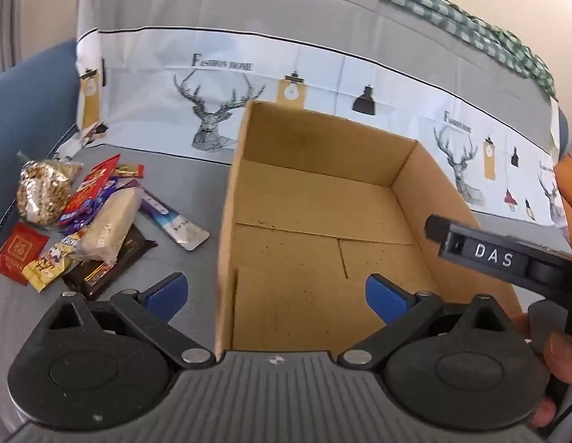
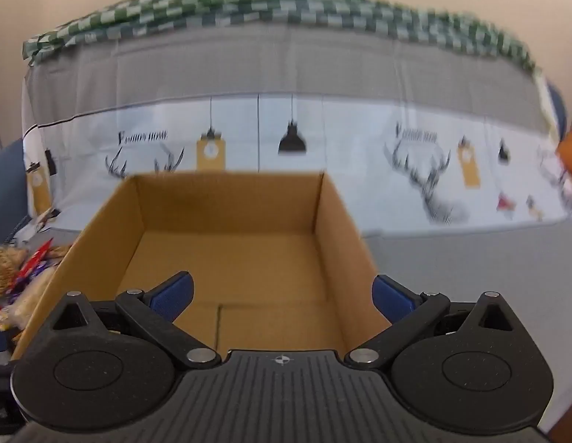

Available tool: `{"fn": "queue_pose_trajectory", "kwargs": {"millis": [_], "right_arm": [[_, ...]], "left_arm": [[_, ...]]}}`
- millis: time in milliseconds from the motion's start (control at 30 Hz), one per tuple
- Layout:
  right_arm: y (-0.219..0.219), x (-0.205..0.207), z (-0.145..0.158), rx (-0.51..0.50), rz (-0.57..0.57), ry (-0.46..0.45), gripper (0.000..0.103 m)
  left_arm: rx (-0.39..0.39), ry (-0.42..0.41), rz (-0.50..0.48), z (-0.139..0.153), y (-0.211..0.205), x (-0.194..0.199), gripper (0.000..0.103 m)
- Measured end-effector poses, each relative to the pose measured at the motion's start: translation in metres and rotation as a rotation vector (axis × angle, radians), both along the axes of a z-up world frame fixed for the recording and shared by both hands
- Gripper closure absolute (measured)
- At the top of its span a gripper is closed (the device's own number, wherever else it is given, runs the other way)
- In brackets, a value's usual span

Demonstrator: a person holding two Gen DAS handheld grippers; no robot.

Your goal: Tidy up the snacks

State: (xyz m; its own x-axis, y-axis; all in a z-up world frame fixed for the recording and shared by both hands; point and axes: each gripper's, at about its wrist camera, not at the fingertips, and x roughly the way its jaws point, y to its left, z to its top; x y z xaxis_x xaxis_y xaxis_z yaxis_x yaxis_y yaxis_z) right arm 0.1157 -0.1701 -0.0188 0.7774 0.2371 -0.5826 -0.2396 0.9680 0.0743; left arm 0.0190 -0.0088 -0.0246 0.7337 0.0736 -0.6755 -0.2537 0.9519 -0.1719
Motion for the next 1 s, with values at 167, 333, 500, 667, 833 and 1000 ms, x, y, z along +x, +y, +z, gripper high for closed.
{"fn": "queue_pose_trajectory", "kwargs": {"millis": [167, 333, 500, 667, 833, 1000], "right_arm": [[-0.011, -0.011, -0.010, 0.025, -0.008, 0.094, 0.001], [-0.013, -0.015, -0.013, 0.023, 0.006, 0.110, 0.010], [-0.009, -0.016, -0.010, 0.012, 0.013, 0.080, 0.021], [-0.008, -0.019, -0.009, -0.009, 0.026, 0.050, 0.022], [-0.004, -0.019, -0.008, -0.009, 0.019, 0.046, 0.022], [-0.002, -0.020, -0.009, -0.008, 0.014, 0.041, 0.022]], "left_arm": [[0.017, -0.012, -0.040, 0.002, -0.009, 0.003, 0.001], [0.010, 0.010, -0.045, -0.001, -0.011, 0.009, 0.001], [-0.003, 0.008, -0.053, -0.001, -0.007, 0.009, 0.001], [-0.009, 0.007, -0.063, 0.000, -0.006, 0.008, 0.001], [-0.011, 0.007, -0.067, 0.002, -0.007, 0.008, 0.001], [-0.012, 0.011, -0.071, 0.003, -0.008, 0.007, 0.001]]}}
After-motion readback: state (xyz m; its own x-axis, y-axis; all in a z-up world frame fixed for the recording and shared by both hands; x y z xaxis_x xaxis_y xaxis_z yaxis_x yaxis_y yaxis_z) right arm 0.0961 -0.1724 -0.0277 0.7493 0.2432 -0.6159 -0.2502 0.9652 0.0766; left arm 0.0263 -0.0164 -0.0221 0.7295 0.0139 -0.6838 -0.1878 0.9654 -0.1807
